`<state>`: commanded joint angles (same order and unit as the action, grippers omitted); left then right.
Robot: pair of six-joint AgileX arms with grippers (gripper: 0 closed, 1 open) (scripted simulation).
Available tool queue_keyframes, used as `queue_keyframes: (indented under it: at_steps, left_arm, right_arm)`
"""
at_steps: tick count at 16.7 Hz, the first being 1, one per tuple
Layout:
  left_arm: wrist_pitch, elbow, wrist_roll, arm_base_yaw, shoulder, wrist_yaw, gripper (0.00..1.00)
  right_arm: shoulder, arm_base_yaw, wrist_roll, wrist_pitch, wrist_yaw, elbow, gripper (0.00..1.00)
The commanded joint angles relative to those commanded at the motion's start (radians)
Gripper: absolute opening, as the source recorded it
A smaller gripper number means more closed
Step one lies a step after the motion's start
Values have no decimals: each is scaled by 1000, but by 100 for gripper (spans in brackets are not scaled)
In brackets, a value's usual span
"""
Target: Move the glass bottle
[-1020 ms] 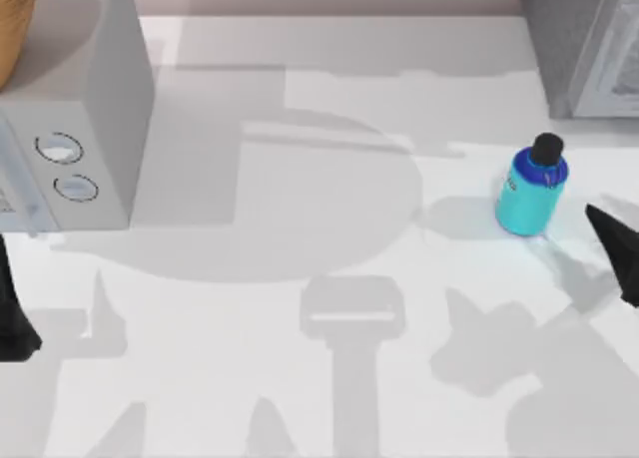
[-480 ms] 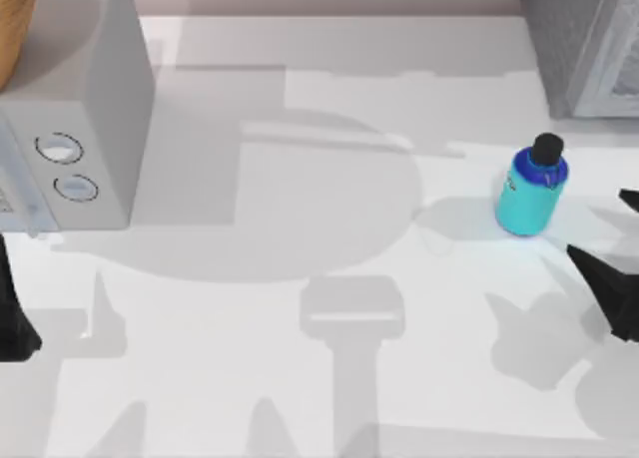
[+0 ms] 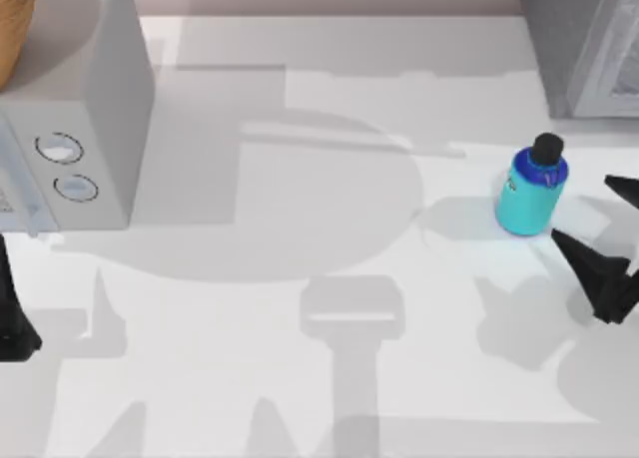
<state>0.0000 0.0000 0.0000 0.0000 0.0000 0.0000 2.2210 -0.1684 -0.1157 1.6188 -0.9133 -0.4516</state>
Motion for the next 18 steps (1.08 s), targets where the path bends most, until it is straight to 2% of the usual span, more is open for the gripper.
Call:
queue_keyframes:
  at_steps: [6, 11, 18]
  left_arm:
    - [0, 0, 0, 0, 0, 0, 100]
    - [0, 0, 0, 0, 0, 0, 100]
    - [0, 0, 0, 0, 0, 0, 100]
  right_arm:
    - [70, 181, 37, -92, 181, -188, 100]
    - [80, 207, 42, -106, 206, -215, 100]
    - [80, 207, 42, -106, 206, -215, 47]
